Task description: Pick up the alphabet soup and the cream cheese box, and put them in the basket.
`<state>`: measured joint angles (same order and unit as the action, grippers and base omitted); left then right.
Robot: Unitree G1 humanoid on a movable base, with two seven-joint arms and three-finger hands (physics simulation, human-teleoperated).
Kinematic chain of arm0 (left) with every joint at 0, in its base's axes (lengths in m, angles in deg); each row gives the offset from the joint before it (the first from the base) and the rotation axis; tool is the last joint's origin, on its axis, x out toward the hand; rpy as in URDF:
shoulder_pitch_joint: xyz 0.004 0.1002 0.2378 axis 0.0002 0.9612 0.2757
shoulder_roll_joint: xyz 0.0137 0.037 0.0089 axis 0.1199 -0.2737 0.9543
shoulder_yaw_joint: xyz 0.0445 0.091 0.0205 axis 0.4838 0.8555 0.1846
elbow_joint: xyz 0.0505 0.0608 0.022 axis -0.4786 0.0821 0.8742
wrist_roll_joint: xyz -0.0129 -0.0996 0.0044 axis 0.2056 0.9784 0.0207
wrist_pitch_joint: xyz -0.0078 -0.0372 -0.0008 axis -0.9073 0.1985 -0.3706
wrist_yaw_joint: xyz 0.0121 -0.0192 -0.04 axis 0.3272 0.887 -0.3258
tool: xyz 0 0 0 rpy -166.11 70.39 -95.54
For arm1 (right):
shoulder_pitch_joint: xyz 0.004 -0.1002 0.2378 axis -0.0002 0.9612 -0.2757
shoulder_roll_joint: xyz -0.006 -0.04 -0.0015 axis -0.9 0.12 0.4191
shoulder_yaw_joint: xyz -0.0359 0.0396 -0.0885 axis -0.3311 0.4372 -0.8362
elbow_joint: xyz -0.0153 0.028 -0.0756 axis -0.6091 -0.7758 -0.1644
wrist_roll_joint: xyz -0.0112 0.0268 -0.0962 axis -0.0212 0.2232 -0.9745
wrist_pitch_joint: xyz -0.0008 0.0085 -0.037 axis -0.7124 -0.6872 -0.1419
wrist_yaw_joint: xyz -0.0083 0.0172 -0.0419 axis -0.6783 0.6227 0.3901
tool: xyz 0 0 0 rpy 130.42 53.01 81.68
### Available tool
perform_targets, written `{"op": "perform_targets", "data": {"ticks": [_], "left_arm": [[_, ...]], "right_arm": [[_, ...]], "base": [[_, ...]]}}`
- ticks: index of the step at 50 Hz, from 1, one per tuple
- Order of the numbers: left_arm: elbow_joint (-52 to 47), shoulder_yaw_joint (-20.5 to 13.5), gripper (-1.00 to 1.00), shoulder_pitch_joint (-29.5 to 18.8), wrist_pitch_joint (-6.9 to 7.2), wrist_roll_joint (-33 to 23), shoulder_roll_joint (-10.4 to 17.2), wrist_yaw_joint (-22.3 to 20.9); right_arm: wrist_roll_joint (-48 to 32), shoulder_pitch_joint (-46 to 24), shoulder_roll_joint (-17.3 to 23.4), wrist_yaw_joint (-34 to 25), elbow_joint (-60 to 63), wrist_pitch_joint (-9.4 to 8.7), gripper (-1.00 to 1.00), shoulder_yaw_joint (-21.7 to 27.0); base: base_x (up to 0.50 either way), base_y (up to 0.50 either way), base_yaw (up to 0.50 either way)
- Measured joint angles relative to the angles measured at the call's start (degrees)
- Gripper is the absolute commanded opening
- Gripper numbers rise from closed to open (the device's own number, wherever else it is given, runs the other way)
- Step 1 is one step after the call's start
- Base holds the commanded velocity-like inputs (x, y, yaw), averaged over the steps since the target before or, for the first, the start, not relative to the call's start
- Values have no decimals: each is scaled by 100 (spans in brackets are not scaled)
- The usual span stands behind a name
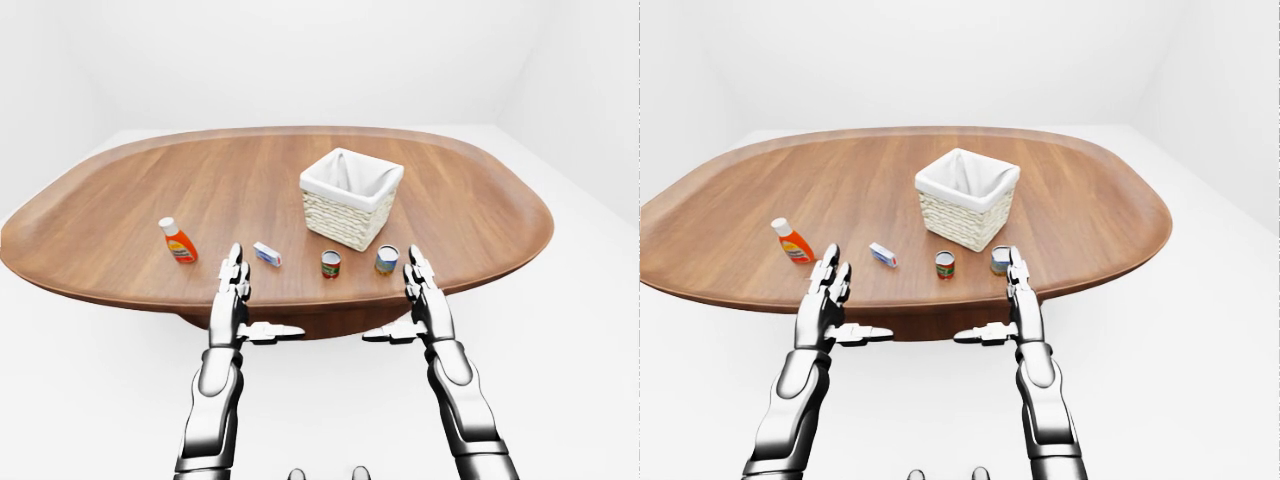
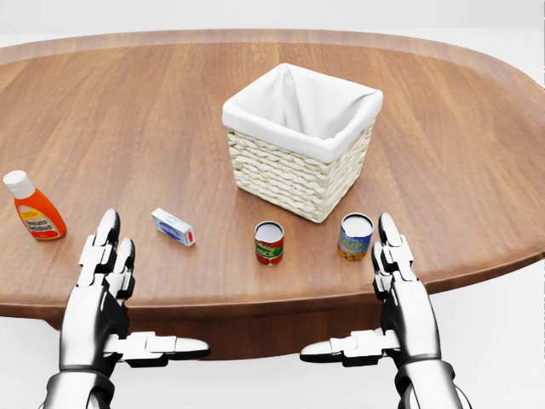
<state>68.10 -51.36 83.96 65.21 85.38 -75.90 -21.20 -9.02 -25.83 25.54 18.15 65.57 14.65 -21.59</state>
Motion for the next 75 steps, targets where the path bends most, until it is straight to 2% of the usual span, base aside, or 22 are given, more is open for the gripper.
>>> {"op": "perform_targets", "data": {"ticks": [31,45,57,72,75], "left_arm": [[19,-9,100,-2,-40,-15,5,23],[38,-11,100,-7,-56,-25,5,27],[86,-4,100,-25,-64,-69,9,48],[168,1,100,-54,-69,-122,14,71],[178,2,100,-57,-70,-129,14,74]], "right_arm": [[-56,-16,0,8,-49,19,100,-9],[-100,-51,-1,114,-112,77,100,14],[-26,-91,3,695,79,79,100,251],[144,-31,51,2018,710,128,100,825],[162,-19,65,2229,813,77,100,913]], "base": [[0,-24,0],[0,-2,0],[0,0,0],[0,0,0],[0,0,0]]}}
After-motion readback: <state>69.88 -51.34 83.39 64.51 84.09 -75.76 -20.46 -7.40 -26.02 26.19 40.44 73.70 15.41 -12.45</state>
